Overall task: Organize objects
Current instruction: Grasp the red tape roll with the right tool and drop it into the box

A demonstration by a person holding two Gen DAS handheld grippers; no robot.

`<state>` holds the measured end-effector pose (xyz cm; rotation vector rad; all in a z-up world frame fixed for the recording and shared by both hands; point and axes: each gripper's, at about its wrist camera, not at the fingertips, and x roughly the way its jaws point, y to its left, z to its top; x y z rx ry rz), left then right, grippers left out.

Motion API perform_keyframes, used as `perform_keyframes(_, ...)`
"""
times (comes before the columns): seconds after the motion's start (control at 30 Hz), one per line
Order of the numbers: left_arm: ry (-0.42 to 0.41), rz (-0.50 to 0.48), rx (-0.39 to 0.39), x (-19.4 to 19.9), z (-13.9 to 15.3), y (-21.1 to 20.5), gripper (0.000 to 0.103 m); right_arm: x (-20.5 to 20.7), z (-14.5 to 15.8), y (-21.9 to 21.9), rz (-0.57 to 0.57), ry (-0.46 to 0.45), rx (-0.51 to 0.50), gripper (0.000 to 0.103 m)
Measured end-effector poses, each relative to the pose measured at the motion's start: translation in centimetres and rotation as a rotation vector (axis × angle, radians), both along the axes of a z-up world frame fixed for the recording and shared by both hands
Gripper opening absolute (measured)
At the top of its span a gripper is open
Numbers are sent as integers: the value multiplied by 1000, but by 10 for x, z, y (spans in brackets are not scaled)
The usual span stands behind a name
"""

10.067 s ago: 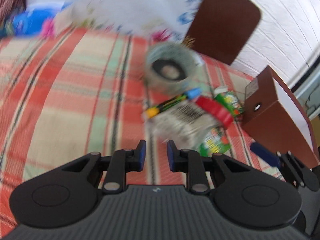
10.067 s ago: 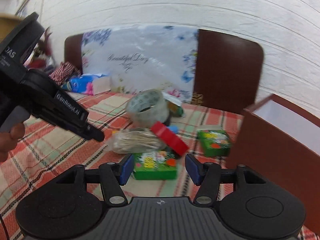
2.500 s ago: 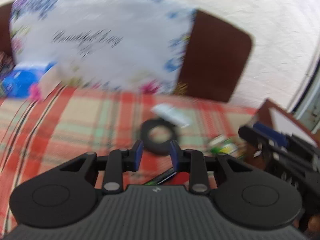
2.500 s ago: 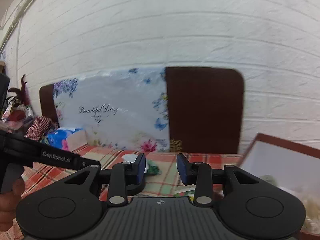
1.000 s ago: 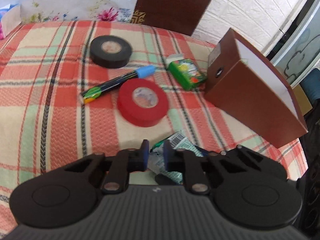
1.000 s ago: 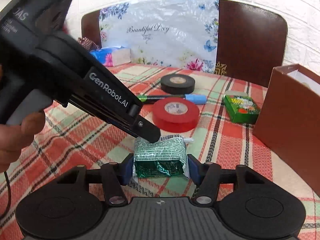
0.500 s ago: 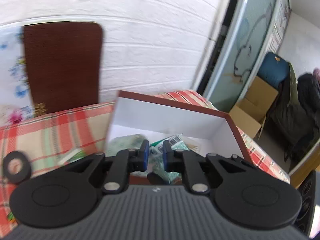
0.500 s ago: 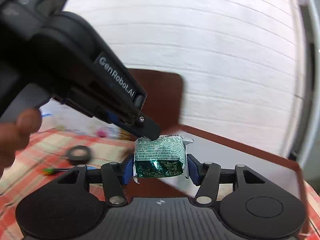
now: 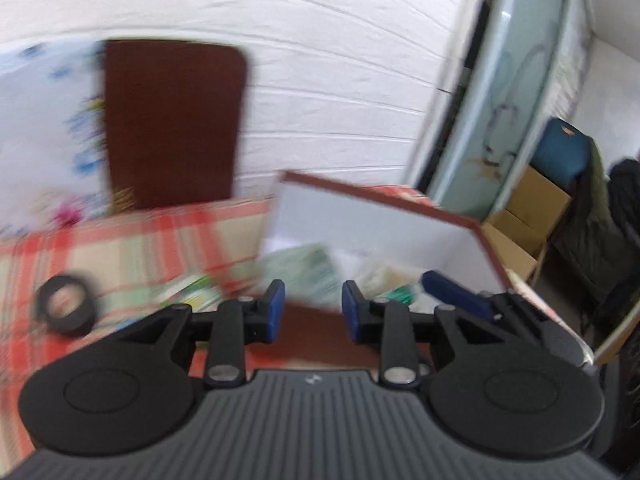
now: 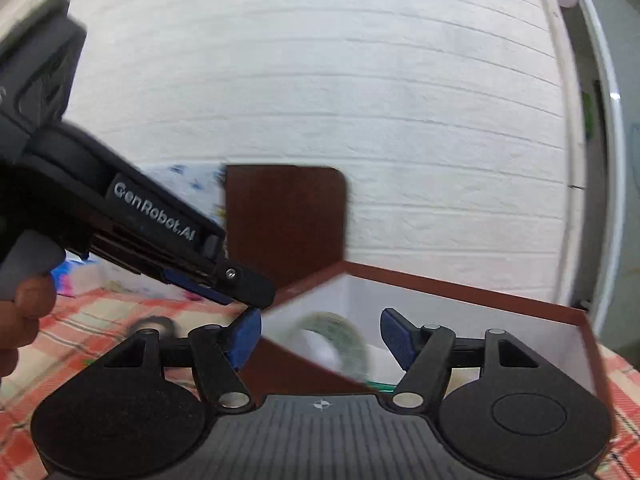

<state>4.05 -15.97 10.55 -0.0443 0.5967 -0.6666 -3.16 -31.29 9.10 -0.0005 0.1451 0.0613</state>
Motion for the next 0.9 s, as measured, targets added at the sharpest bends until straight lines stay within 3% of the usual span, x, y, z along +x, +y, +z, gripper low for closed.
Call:
perform_keyframes(0.07, 42, 85, 8, -1, -15, 34, 34, 2, -2, 22, 107, 47, -7, 62)
perform_keyframes(0.2, 216, 288, 57, 11, -63, 102, 32, 26, -25, 70, 224, 202, -48, 60)
perform_keyframes(0.33, 350, 396, 14, 17, -93, 146, 30, 51, -49, 108, 275, 315, -113, 62)
perform_keyframes(0.63, 349, 399, -17, 21, -96, 160, 31, 107, -67, 136, 258, 438, -152, 71)
perform_keyframes(0.9, 369, 321, -21, 10, -94, 144, 34, 61, -68, 122, 281, 446, -147, 71)
